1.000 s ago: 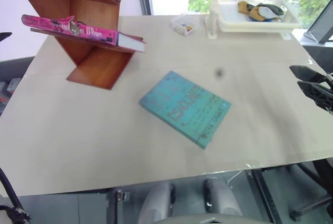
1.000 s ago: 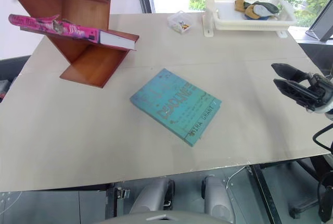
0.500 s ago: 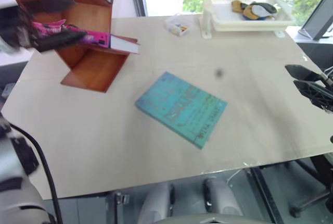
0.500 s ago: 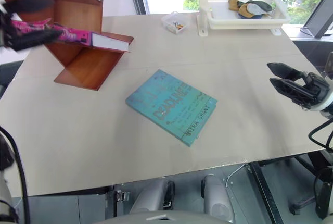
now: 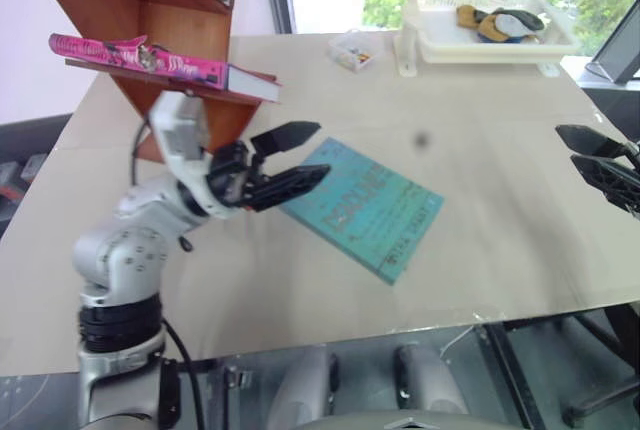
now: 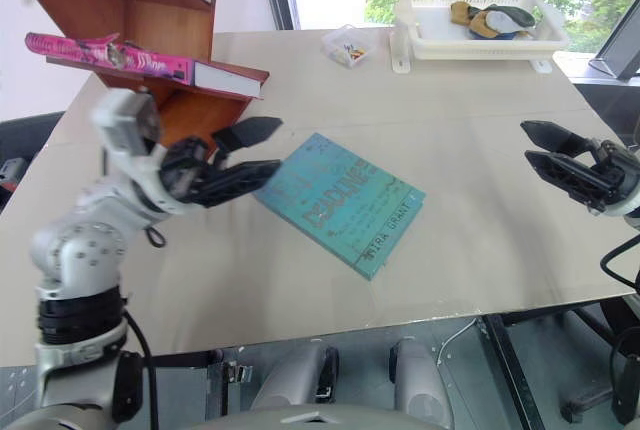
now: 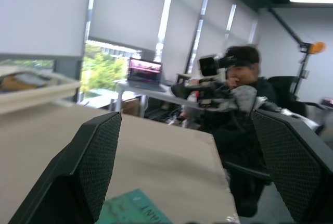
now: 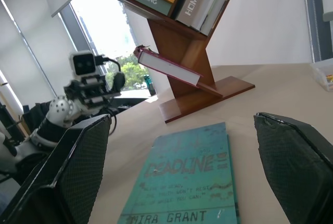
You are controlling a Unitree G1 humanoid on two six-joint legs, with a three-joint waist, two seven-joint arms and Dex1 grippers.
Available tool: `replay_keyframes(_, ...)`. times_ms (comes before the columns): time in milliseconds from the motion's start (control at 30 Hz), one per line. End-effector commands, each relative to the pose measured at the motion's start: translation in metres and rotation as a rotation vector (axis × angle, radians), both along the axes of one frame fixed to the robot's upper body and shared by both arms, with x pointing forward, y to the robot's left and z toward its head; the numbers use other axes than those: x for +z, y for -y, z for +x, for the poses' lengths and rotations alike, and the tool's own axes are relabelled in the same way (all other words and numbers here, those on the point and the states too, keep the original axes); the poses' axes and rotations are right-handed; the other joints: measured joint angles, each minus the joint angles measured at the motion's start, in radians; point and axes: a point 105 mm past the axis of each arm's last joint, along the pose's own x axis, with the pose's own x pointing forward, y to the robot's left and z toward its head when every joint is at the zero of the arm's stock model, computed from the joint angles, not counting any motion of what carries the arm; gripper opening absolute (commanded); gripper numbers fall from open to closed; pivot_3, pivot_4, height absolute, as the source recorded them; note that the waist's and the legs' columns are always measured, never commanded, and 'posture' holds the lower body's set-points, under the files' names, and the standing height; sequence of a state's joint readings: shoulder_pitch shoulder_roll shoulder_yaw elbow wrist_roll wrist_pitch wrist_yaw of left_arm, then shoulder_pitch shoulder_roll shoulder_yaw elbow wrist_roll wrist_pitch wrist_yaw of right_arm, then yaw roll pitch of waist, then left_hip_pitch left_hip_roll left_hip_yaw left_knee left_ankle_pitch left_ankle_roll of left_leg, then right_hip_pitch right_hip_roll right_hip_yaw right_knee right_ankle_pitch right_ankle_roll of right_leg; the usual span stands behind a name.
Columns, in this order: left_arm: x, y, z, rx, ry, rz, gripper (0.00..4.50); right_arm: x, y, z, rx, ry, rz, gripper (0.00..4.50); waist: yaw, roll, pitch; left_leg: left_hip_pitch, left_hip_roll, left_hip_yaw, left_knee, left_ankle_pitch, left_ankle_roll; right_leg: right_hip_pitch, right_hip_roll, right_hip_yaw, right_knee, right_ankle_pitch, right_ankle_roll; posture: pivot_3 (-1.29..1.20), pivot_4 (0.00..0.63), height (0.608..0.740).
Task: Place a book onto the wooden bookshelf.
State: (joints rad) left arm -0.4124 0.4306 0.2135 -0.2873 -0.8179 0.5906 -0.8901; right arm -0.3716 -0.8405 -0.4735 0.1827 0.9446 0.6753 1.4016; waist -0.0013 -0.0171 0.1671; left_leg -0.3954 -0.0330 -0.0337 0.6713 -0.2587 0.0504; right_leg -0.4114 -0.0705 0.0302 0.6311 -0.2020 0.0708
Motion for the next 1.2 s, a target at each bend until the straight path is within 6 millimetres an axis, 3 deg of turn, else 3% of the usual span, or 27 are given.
replay_keyframes(33,-0.003,-0.005,0.027,0.303,0.118,-0.012,4.38,0.015,0.003,-0.006,-0.011,0.058,-0.011,4.5,0.006,0.0,0.0,0.0,0.0,0.0,0.0,0.0,0.0,0.0,0.0,0.0,-0.001,0.0,0.0,0.0,0.15,0.74)
replay_keyframes(100,0.0,-0.01,0.039,0.453,0.162,-0.071,4.38,0.014,0.003,-0.006,-0.013,0.056,-0.012,4.5,0.011,0.001,-0.001,-0.001,0.0,0.0,-0.001,0.0,0.0,0.0,0.0,0.0,-0.003,0.001,-0.001,0.0,0.15,0.74)
replay_keyframes(367,0.008,-0.013,0.059,0.738,0.303,-0.122,4.38,0.014,0.003,-0.005,-0.018,0.056,-0.01,4.5,0.018,0.001,-0.001,-0.003,0.0,0.001,-0.001,0.0,0.0,0.0,-0.001,0.0,-0.005,0.001,0.0,0.0,0.15,0.74)
replay_keyframes(600,0.015,-0.04,0.074,0.99,0.377,-0.147,4.38,0.012,0.002,-0.004,-0.022,0.055,-0.01,4.5,0.015,0.001,-0.001,-0.002,0.0,0.001,-0.001,0.0,0.0,0.0,0.0,0.0,-0.005,0.001,0.0,0.0,0.15,0.74)
replay_keyframes(933,0.004,-0.06,0.083,1.114,0.344,-0.097,4.38,0.011,0.003,-0.004,-0.03,0.055,-0.015,4.5,0.012,0.001,-0.001,-0.002,0.001,0.001,-0.001,0.0,0.0,0.0,0.001,0.0,-0.004,0.002,0.001,0.0,0.15,0.74)
replay_keyframes(1200,-0.004,-0.043,0.07,0.921,0.344,0.04,4.38,0.01,0.004,-0.004,-0.028,0.051,-0.026,4.5,0.012,0.002,-0.002,-0.002,0.001,0.001,-0.002,0.0,0.0,-0.001,0.002,0.0,-0.004,0.002,0.0,0.0,0.15,0.74)
